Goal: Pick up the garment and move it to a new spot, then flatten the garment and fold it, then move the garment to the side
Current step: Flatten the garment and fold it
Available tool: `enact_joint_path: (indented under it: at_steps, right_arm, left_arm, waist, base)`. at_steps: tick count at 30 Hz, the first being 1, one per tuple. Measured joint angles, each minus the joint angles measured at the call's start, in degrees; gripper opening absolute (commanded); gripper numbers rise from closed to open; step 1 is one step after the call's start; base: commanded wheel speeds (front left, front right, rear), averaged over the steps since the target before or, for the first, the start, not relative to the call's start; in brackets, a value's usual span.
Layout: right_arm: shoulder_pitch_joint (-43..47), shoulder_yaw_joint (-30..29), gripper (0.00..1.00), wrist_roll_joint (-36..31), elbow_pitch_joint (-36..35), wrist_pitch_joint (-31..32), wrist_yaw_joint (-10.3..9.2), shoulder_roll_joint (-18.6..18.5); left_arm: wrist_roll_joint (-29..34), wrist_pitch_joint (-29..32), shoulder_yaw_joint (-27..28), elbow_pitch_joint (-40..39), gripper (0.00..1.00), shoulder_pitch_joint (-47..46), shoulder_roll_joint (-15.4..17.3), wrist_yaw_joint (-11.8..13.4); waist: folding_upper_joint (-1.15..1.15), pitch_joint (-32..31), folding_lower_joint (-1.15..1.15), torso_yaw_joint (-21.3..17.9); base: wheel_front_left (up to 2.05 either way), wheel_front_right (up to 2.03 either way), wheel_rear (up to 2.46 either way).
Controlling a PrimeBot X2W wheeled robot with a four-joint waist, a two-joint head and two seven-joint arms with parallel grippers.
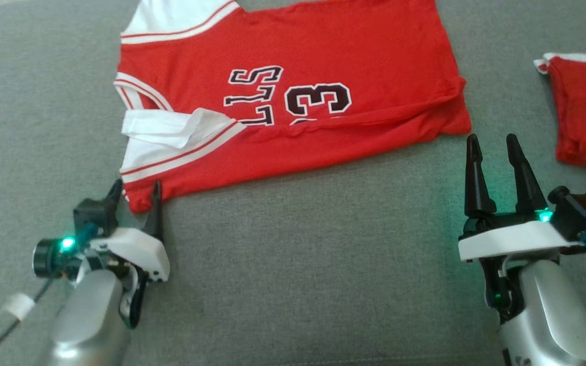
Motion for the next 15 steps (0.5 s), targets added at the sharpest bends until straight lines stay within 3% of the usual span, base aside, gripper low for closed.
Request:
enact_joint_path:
  at_steps: [1,4,6,10,15]
  right_arm:
    - [0.0,-0.1,1.0,0.0,-0.1,0.0,0.01,0.0]
    - [-0.1,-0.1,1.0,0.5,-0.1,0.0,0.01,0.0]
    - [-0.1,-0.2,1.0,0.6,-0.1,0.0,0.0,0.0]
    - [-0.5,-0.4,1.0,1.0,0.0,0.0,0.0,0.0]
    - [-2.0,-0.9,1.0,0.0,3.2,0.0,0.0,0.0]
  left_arm:
    - [-0.9,1.8,0.0,1.7,1.0,-1.2,0.0,-1.3]
    - [-2.2,3.4,0.3,3.1,1.0,-3.4,0.1,-1.9]
    - [-2.2,4.4,0.2,4.0,0.0,-4.3,0.1,-2.2]
    - [-2.2,4.4,0.0,4.5,0.0,-4.8,0.0,-2.7]
    - [-2.2,-1.7,-0.1,3.6,0.0,-4.1,0.0,-2.6]
  waist:
    - [0.0,0.6,-0.01,-0.5]
    - [0.0,1.1,-0.01,-1.1]
    - [0.0,1.1,-0.01,-1.2]
    - [0.0,0.4,-0.01,-1.0]
    - [0.0,-1.2,-0.01,-0.4]
  base:
    - [0.0,0.0,0.0]
    - [0.0,0.0,0.0]
    - [0.0,0.0,0.0]
    - [0.0,0.0,0.0]
    - [0.0,0.0,0.0]
